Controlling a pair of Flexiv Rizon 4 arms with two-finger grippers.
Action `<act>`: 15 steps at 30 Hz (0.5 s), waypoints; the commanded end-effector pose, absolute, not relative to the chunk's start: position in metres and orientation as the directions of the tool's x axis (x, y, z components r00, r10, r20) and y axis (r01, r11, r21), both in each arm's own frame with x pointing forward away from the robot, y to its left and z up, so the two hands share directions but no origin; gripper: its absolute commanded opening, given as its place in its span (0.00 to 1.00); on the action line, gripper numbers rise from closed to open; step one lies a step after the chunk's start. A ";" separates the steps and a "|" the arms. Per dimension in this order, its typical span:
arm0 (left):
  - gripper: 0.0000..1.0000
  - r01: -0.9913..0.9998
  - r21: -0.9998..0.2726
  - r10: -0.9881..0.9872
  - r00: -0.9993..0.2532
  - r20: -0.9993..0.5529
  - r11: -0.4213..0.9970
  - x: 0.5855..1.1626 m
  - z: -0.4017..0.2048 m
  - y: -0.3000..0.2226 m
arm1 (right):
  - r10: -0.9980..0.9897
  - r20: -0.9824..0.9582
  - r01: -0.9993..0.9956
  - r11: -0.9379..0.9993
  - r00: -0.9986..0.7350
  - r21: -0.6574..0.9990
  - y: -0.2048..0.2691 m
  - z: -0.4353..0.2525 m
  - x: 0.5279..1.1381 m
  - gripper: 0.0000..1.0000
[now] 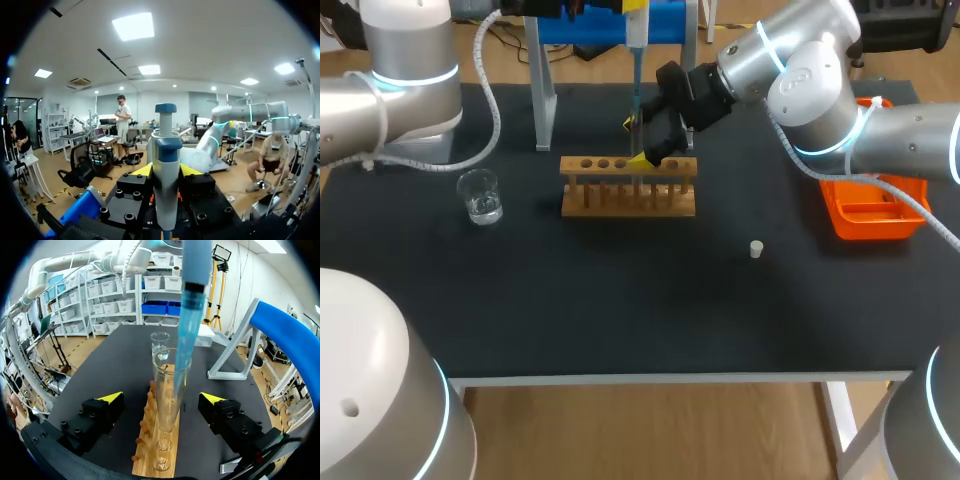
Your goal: Invert the test tube, pick up the pipette, mount the tip to pipette, aspirate from beaker and dispense into the tube, eject the tip, return the pipette, and cap with the stopper.
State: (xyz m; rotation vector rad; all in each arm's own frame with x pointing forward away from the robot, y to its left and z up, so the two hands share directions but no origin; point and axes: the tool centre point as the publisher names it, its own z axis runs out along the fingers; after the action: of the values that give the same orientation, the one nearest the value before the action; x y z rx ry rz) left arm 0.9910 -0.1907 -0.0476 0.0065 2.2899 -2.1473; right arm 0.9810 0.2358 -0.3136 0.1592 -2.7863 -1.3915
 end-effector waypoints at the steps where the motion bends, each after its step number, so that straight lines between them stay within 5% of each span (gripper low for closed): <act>1: 0.00 0.002 -0.998 -0.001 -1.000 -0.002 0.065 0.992 -0.051 -0.192 | -0.104 -0.023 -0.081 0.598 -0.994 0.797 0.236 -0.313 0.982 1.00; 15: 0.00 0.002 -0.999 -0.015 -1.000 -0.002 0.048 0.992 -0.060 -0.190 | -0.104 -0.023 -0.081 0.598 -0.994 0.797 0.236 -0.313 0.982 1.00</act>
State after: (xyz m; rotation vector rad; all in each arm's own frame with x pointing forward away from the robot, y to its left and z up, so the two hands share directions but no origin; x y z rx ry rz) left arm 0.9930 -0.1892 -0.0576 -0.0126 2.2799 -2.1535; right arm 0.9810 0.2358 -0.3136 0.1592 -2.7863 -1.3915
